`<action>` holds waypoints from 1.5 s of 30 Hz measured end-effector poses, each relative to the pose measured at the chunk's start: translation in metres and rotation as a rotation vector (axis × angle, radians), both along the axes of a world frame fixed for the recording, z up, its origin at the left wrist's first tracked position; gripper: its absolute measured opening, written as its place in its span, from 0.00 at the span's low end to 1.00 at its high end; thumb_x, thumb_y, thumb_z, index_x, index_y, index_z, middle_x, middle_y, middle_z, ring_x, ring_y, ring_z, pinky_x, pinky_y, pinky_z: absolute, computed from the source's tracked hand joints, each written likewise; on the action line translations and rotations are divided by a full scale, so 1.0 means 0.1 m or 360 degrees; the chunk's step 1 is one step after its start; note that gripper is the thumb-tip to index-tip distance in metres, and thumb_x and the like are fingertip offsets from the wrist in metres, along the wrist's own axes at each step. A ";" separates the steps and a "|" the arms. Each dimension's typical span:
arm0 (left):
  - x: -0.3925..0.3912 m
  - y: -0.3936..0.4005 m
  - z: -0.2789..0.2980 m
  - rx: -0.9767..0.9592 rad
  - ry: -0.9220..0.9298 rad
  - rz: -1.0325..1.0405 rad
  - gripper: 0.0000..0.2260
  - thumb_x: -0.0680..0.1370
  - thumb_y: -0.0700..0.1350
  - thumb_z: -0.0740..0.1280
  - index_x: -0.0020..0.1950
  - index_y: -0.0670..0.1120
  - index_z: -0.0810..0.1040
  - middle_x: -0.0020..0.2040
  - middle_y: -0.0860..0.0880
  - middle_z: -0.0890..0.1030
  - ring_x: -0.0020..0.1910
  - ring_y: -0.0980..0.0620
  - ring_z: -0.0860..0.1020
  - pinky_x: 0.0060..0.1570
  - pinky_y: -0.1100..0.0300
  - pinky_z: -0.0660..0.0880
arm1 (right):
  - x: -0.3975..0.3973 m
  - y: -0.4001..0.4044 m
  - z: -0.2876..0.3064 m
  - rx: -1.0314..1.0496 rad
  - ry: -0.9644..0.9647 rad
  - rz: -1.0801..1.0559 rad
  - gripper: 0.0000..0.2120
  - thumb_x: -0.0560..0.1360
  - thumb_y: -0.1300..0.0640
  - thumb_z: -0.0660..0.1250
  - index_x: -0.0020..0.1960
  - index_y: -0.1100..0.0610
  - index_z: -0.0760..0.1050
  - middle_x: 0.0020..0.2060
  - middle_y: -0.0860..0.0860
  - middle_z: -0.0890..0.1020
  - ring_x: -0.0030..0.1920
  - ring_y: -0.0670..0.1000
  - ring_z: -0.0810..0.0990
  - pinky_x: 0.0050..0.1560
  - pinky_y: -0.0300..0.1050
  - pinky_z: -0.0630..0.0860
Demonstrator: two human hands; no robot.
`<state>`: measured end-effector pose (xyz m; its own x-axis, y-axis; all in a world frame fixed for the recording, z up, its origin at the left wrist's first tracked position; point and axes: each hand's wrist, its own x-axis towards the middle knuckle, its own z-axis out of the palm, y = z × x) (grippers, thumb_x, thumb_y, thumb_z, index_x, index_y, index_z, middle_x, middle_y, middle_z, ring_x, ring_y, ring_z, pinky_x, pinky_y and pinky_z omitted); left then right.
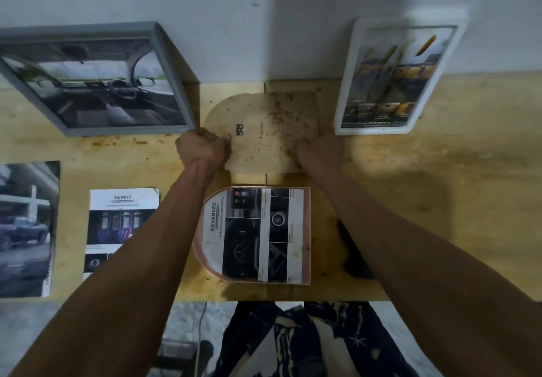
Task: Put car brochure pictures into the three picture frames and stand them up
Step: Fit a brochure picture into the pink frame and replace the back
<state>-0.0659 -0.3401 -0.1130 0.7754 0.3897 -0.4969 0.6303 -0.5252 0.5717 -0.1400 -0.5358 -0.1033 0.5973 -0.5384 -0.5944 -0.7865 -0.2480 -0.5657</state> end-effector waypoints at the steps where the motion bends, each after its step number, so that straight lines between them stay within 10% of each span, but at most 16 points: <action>1: -0.01 0.03 0.04 -0.0032 -0.0012 0.0013 0.20 0.70 0.49 0.79 0.58 0.42 0.81 0.53 0.49 0.82 0.53 0.50 0.81 0.57 0.53 0.81 | -0.01 0.02 0.04 0.0040 -0.0026 -0.0046 0.24 0.69 0.53 0.65 0.63 0.62 0.72 0.58 0.57 0.77 0.58 0.57 0.77 0.58 0.55 0.78; 8: -0.31 0.40 0.28 -0.0134 -0.0054 -0.0021 0.28 0.68 0.50 0.81 0.63 0.43 0.76 0.59 0.45 0.81 0.56 0.45 0.80 0.59 0.49 0.80 | -0.33 0.33 0.33 0.0182 -0.0271 -0.0313 0.19 0.73 0.54 0.66 0.61 0.55 0.68 0.48 0.48 0.75 0.45 0.47 0.75 0.42 0.42 0.75; 15: -0.95 0.89 0.43 -0.0305 0.0009 -0.0107 0.25 0.69 0.47 0.81 0.60 0.46 0.73 0.54 0.44 0.80 0.47 0.45 0.81 0.44 0.52 0.83 | -0.97 0.82 0.57 0.0062 -0.0154 -0.0358 0.33 0.67 0.43 0.73 0.66 0.51 0.62 0.48 0.48 0.73 0.41 0.49 0.73 0.49 0.53 0.79; 23: -1.56 1.08 0.28 -0.0312 0.0052 -0.0306 0.23 0.67 0.54 0.81 0.55 0.49 0.75 0.49 0.46 0.82 0.47 0.43 0.82 0.46 0.43 0.83 | -1.68 0.97 0.38 -0.0159 -0.0145 -0.0124 0.45 0.69 0.36 0.72 0.78 0.45 0.54 0.71 0.51 0.70 0.68 0.60 0.70 0.61 0.54 0.70; 33: -1.79 1.16 0.12 0.0164 -0.0031 -0.0588 0.23 0.76 0.47 0.73 0.69 0.42 0.75 0.64 0.39 0.79 0.59 0.38 0.79 0.57 0.50 0.76 | -2.16 0.62 0.21 -0.0278 -0.0281 -0.0209 0.42 0.70 0.39 0.73 0.78 0.46 0.57 0.70 0.50 0.73 0.67 0.58 0.72 0.60 0.58 0.73; 45: -1.85 1.11 0.00 0.0144 0.0047 -0.0461 0.21 0.71 0.45 0.78 0.62 0.44 0.78 0.62 0.42 0.82 0.56 0.38 0.81 0.53 0.49 0.81 | -2.17 0.52 0.06 -0.0381 -0.0213 -0.0184 0.43 0.69 0.39 0.73 0.77 0.47 0.57 0.69 0.51 0.72 0.68 0.58 0.72 0.60 0.59 0.73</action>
